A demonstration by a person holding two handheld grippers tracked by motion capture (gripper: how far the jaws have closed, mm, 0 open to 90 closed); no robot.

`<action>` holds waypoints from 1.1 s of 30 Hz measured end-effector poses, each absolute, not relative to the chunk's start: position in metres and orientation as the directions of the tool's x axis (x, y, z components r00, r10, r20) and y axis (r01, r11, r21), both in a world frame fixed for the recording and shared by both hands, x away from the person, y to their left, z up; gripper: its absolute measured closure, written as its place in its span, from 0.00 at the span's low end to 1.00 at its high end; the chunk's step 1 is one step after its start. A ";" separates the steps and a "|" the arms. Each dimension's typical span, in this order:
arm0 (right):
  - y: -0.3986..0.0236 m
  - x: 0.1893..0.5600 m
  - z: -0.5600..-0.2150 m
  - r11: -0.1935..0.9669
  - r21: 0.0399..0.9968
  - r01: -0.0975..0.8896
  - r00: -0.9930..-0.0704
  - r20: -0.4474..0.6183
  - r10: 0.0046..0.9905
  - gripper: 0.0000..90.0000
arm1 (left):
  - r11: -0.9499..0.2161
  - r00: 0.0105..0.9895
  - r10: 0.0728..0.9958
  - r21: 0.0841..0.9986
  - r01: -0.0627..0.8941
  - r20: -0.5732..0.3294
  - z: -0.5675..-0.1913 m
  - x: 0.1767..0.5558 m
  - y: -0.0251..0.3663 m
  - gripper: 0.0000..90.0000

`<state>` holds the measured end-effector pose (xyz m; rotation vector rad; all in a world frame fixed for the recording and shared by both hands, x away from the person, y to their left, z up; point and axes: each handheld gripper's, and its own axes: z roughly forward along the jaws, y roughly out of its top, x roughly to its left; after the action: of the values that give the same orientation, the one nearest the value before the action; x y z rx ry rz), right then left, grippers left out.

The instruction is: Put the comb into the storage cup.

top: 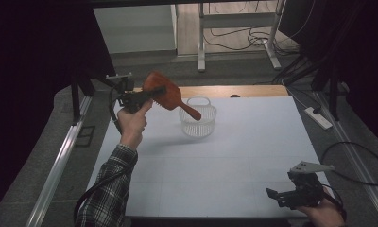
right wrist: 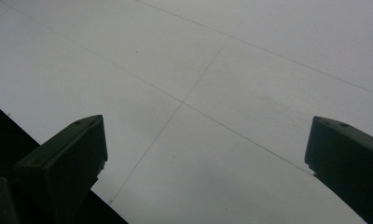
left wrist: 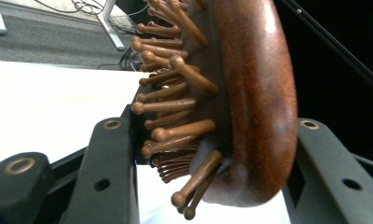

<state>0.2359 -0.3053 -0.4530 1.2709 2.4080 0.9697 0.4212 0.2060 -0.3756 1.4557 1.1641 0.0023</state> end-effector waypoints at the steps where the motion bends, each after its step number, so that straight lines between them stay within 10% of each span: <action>1: -0.305 0.236 -0.453 0.396 0.659 0.640 -0.586 0.084 0.806 0.00 | 0.214 0.497 0.630 0.749 0.628 -0.597 -0.376 0.422 0.205 0.60; 33: -0.306 0.236 -0.453 0.398 0.659 0.638 -0.587 0.083 0.805 0.00 | 0.156 0.489 0.666 0.747 0.647 -0.563 -0.403 0.442 0.153 0.60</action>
<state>0.2355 -0.3056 -0.4532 1.2719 2.4078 0.9676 0.4416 0.1535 -0.4029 1.5256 1.1869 0.0198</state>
